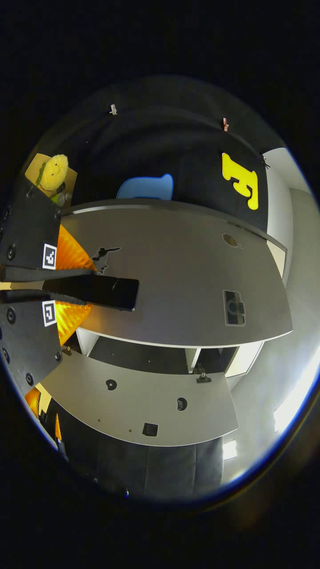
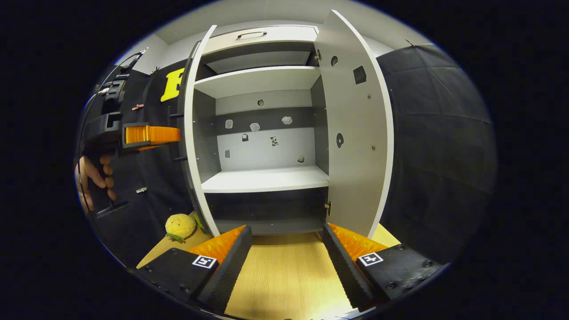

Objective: Open the right door of the double-door shoe cabinet with the right hand, and open the left door with the left hand.

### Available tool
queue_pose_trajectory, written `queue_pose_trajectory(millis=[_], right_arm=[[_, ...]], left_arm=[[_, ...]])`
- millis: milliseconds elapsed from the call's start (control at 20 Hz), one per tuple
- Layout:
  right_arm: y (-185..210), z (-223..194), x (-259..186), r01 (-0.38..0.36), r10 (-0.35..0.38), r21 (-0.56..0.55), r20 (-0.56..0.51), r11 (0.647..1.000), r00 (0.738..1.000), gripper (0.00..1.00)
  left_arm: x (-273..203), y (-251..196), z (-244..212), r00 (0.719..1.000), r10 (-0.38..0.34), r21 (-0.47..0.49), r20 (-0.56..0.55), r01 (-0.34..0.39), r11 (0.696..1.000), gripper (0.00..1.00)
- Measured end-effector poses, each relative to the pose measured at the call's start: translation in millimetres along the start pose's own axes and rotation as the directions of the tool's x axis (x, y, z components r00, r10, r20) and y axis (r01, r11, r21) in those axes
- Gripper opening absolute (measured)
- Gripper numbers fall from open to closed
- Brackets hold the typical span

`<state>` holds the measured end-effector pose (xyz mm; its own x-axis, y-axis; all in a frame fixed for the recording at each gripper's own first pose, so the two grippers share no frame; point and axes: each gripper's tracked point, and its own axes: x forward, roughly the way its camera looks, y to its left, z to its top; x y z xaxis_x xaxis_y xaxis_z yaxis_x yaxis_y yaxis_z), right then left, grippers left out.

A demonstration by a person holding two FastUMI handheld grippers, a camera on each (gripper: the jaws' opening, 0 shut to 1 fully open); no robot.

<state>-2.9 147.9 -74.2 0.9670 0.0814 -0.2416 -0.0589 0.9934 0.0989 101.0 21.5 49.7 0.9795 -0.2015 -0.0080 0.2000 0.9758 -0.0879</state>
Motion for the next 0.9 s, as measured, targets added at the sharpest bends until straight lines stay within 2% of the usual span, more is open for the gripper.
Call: queue_pose_trajectory(millis=[450,700,900], right_arm=[[6.3,-6.2,-4.9,0.006,-0.006,0.000,-0.016,1.000,1.000,0.99],[18.1,-6.2,-3.6,-0.010,0.010,-0.008,-0.015,1.000,1.000,0.99],[26.9,-7.7,-0.7,-0.022,0.022,-0.016,-0.022,1.000,1.000,0.99]], left_arm=[[-5.6,11.5,2.7,0.999,0.024,0.008,0.022,-0.024,1.000,0.11],[-9.2,25.5,5.3,0.997,0.065,0.018,0.036,-0.066,0.998,0.11],[-11.5,44.8,10.2,0.990,0.126,0.039,0.062,-0.128,0.991,0.10]])
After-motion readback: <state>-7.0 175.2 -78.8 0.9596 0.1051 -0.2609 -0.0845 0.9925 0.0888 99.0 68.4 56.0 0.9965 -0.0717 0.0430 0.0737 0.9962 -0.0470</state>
